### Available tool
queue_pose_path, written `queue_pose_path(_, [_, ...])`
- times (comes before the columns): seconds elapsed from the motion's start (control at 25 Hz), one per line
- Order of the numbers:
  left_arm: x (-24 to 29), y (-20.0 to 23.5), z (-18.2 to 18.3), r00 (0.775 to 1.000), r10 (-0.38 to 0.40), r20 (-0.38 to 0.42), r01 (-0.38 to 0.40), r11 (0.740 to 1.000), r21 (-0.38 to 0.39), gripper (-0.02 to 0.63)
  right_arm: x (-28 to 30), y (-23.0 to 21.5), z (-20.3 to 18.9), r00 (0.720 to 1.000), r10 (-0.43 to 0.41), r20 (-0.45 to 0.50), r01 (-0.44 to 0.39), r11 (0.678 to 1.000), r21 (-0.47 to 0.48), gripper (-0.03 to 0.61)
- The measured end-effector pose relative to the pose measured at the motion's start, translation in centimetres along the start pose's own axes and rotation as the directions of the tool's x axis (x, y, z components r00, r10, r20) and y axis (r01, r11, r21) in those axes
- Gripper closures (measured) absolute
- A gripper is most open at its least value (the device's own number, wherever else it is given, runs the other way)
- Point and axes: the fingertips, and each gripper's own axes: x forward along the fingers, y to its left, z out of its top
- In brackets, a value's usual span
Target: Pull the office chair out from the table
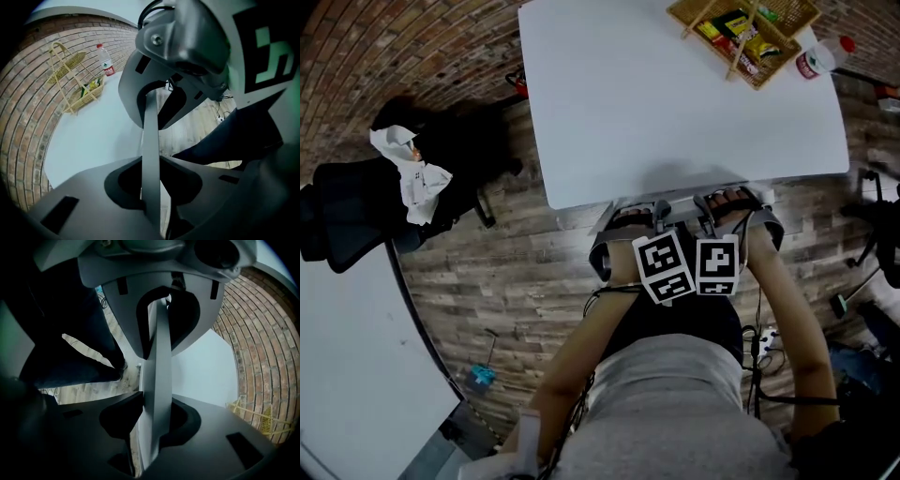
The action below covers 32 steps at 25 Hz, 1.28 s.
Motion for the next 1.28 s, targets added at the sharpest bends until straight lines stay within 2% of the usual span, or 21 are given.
queue_pose_path(0.28, [-0.1,0.1,-0.1,0.999,0.045,0.013,-0.044,0.999,-0.014,0.526,-0.1,-0.1,0.2,0.999,0.003,0.037,-0.004,1.000,0.022,0.476])
queue_pose_path(0.48, [-0.1,0.0,0.0,0.998,0.067,-0.011,-0.067,0.997,-0.025,0.526,-0.2,0.0,0.1,0.999,0.015,0.031,-0.015,1.000,0.022,0.480])
queue_pose_path(0.68, [-0.2,-0.4,0.1,0.998,0.053,-0.017,-0.053,0.998,-0.019,0.526,-0.5,0.5,0.1,0.999,0.025,0.048,-0.027,0.999,0.040,0.482])
queue_pose_path(1.28, [-1.5,-8.2,-0.6,0.998,0.034,-0.051,-0.037,0.998,-0.048,0.526,-2.8,7.9,1.7,0.992,0.072,0.100,-0.077,0.996,0.044,0.488])
